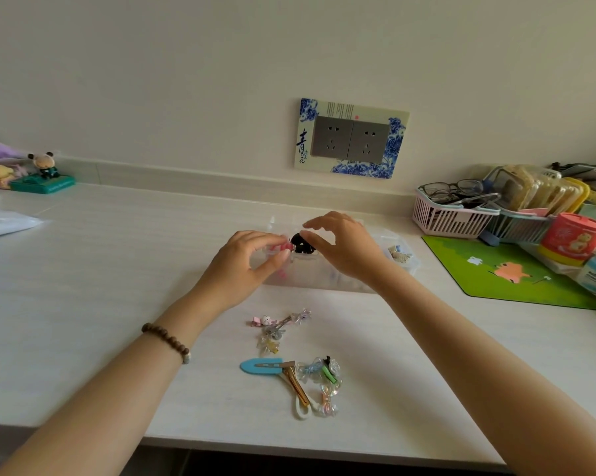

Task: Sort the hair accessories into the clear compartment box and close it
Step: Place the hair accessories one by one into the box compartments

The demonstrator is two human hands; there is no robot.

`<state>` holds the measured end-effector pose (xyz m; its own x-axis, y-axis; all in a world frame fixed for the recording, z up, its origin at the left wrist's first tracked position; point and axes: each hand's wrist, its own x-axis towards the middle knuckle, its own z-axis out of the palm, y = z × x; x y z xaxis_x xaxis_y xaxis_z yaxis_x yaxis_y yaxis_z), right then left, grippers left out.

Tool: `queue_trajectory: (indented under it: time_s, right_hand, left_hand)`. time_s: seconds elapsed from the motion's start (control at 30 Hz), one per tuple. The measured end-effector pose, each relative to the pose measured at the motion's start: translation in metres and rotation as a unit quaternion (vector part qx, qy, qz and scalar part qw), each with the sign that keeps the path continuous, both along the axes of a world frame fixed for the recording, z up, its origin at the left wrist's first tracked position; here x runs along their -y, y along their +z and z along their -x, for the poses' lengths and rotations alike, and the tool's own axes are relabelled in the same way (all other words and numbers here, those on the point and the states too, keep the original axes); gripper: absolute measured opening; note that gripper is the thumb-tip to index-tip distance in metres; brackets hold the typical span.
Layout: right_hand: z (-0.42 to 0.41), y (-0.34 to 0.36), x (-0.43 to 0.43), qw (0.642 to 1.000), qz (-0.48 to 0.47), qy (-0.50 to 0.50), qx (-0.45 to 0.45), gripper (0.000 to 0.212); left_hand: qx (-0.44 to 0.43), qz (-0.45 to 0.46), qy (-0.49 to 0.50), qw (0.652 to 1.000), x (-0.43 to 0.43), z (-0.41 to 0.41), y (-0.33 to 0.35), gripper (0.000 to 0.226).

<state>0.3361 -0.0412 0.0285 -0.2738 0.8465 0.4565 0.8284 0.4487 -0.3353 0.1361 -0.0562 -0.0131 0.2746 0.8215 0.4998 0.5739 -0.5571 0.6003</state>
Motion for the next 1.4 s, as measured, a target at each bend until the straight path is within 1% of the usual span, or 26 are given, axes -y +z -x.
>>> queue_trajectory:
  time_s: [0.07,0.1,0.17,0.2,0.3,0.33,0.4,0.43,0.5,0.57,0.63,0.67,0.7,0.73,0.77,0.8,0.83,0.87,0.9,0.97,1.03,1.13,1.2,1.27,1.33,1.4]
  right_hand:
    - [0.0,0.001,0.004,0.999,0.004,0.027,-0.044,0.031]
    - [0.0,0.001,0.007,0.999,0.001,0.035,-0.041,0.03]
    - [-0.001,0.001,0.009,0.999,-0.006,0.043,-0.001,0.027]
    - [-0.001,0.0,0.009,0.999,0.008,0.049,0.004,0.024]
    - [-0.001,-0.001,0.007,0.994,0.081,0.061,-0.046,0.021]
    - [0.0,-0.001,0.006,0.992,0.09,0.06,-0.069,0.022]
    - [-0.001,-0.001,0.004,0.989,0.076,0.058,-0.108,0.024]
    - [-0.002,0.0,0.003,0.991,0.059,0.057,-0.105,0.022]
    - [-0.002,0.001,0.002,0.997,0.032,0.049,-0.041,0.018]
    - [0.0,0.002,0.002,0.997,0.056,0.033,0.047,0.03]
    - [0.001,-0.001,0.005,0.993,0.08,0.027,0.087,0.039]
    - [0.0,-0.001,0.007,0.994,0.055,0.028,0.086,0.038]
    - [-0.002,-0.001,0.011,0.997,0.01,0.029,0.074,0.034]
    - [-0.003,0.0,0.017,0.998,-0.035,0.034,0.047,0.029]
    - [-0.004,0.001,0.024,0.997,-0.057,0.05,0.008,0.023]
    - [-0.005,0.002,0.032,0.996,-0.046,0.074,-0.026,0.018]
    - [-0.006,0.002,0.04,0.993,-0.007,0.105,-0.048,0.013]
    - [-0.007,0.0,0.047,0.989,0.046,0.129,-0.049,0.01]
    - [-0.007,-0.005,0.052,0.985,0.092,0.142,-0.029,0.01]
    - [-0.01,-0.018,0.054,0.979,0.141,0.144,0.032,0.018]
    - [-0.013,-0.029,0.051,0.977,0.16,0.135,0.032,0.026]
    - [-0.013,-0.038,0.049,0.976,0.168,0.139,0.002,0.02]
    - [-0.012,-0.039,0.049,0.973,0.182,0.145,-0.009,0.014]
    - [-0.012,-0.038,0.051,0.969,0.194,0.149,-0.026,0.015]
    - [-0.013,-0.036,0.052,0.966,0.202,0.153,-0.048,0.013]
    - [-0.014,-0.033,0.053,0.963,0.21,0.162,-0.053,0.01]
  left_hand:
    - [-0.008,0.008,-0.002,1.0,-0.001,0.0,-0.001,0.049]
    - [-0.009,0.009,-0.006,1.0,-0.001,0.0,-0.002,0.049]
    - [-0.012,0.011,-0.011,1.0,-0.001,0.001,-0.003,0.05]
    - [-0.014,0.009,-0.011,1.0,-0.001,0.001,-0.003,0.051]
    - [-0.018,0.002,-0.007,1.0,-0.002,0.001,-0.003,0.056]
    - [-0.018,0.0,-0.007,1.0,-0.002,0.0,-0.004,0.056]
    - [-0.019,-0.003,-0.006,1.0,-0.003,0.001,-0.004,0.057]
    - [-0.019,-0.003,-0.006,1.0,-0.003,0.001,-0.005,0.057]
    - [-0.023,-0.003,-0.006,1.0,-0.004,0.0,-0.005,0.057]
    - [-0.027,0.002,-0.007,1.0,-0.004,0.0,-0.005,0.058]
    - [-0.029,0.007,-0.009,1.0,-0.004,0.001,-0.005,0.055]
    - [-0.03,0.009,-0.009,0.999,-0.004,0.001,-0.006,0.052]
    - [-0.03,0.011,-0.009,0.999,-0.004,0.001,-0.006,0.05]
    - [-0.031,0.012,-0.008,0.999,-0.004,0.001,-0.005,0.049]
    - [-0.03,0.016,-0.008,0.999,-0.004,0.001,-0.005,0.049]
    - [-0.028,0.021,-0.009,0.999,-0.002,0.001,-0.004,0.052]
    - [-0.026,0.025,-0.012,0.999,-0.002,0.001,-0.003,0.057]
    - [-0.029,0.024,-0.014,0.999,-0.001,0.002,-0.002,0.062]
    - [-0.036,0.021,-0.015,0.999,-0.001,0.002,-0.001,0.064]
    - [-0.051,0.011,-0.009,0.999,0.001,0.003,-0.001,0.061]
    - [-0.059,0.007,0.008,0.998,0.002,0.004,0.001,0.059]
    - [-0.094,0.01,0.035,0.995,0.003,0.009,0.002,0.062]
    - [-0.135,0.052,0.038,0.989,0.005,0.012,0.001,0.075]
    - [-0.15,0.109,0.028,0.982,0.007,0.011,-0.001,0.086]
    - [-0.149,0.141,0.019,0.979,0.008,0.009,-0.003,0.091]
    - [-0.15,0.148,0.018,0.977,0.008,0.008,-0.002,0.093]
